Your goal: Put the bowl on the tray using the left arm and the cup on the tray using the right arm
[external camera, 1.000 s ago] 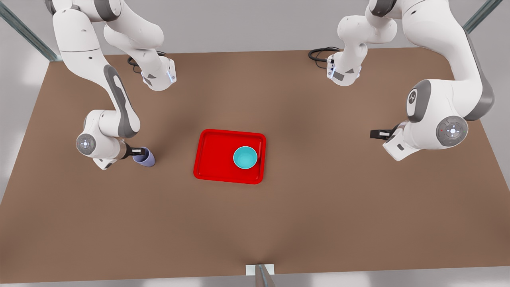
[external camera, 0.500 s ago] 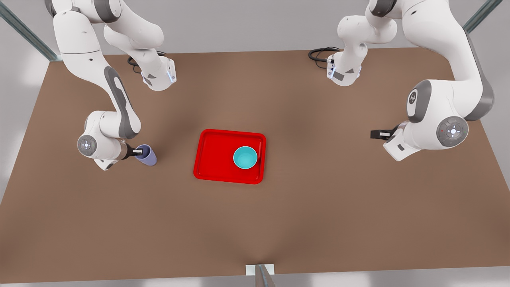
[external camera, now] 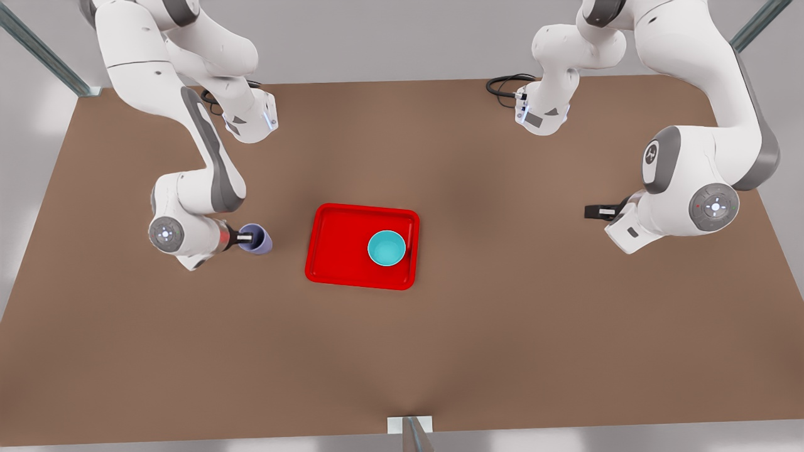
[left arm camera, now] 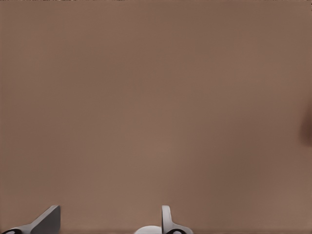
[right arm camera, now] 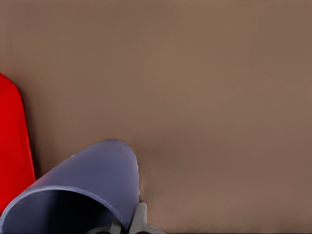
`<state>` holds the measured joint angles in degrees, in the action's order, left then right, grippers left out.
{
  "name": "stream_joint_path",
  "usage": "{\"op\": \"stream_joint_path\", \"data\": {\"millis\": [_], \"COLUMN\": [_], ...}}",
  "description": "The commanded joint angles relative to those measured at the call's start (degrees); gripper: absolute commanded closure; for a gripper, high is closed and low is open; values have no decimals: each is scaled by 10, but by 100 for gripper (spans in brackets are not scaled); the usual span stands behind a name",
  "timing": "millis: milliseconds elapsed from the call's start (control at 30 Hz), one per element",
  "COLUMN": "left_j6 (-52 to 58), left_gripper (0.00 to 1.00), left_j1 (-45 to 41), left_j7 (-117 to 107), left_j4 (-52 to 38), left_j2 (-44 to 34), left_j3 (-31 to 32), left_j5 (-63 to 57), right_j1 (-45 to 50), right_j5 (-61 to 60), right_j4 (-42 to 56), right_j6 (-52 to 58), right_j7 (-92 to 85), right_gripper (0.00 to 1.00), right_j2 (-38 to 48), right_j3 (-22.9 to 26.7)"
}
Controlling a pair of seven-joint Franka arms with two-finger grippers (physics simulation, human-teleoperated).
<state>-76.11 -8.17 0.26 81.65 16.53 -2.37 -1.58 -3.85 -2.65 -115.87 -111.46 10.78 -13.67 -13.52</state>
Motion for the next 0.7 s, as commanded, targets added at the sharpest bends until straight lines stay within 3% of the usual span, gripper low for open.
{"op": "stream_joint_path", "data": {"millis": [0,100,333,667], "left_j6": [0,0,0,-2], "left_gripper": [0,0,0,0], "left_j1": [0,0,0,1], "left_j7": [0,0,0,0], "left_j4": [0,0,0,-1], "left_j2": [0,0,2,8], "left_j3": [0,0,0,-1], "left_j5": [0,0,-1,-1], "right_j1": [-2,-1,16,63], "right_j5": [5,4,-22,-46], "right_j4": [2,24,93,109], "right_j6": [1,-6,-10,-10], "right_j7": [5,48,71,70], "right_gripper": [79,79,79,79], "right_j2": [0,-13,-76,-111], "right_j3": [-3,-49,-98,-99]}}
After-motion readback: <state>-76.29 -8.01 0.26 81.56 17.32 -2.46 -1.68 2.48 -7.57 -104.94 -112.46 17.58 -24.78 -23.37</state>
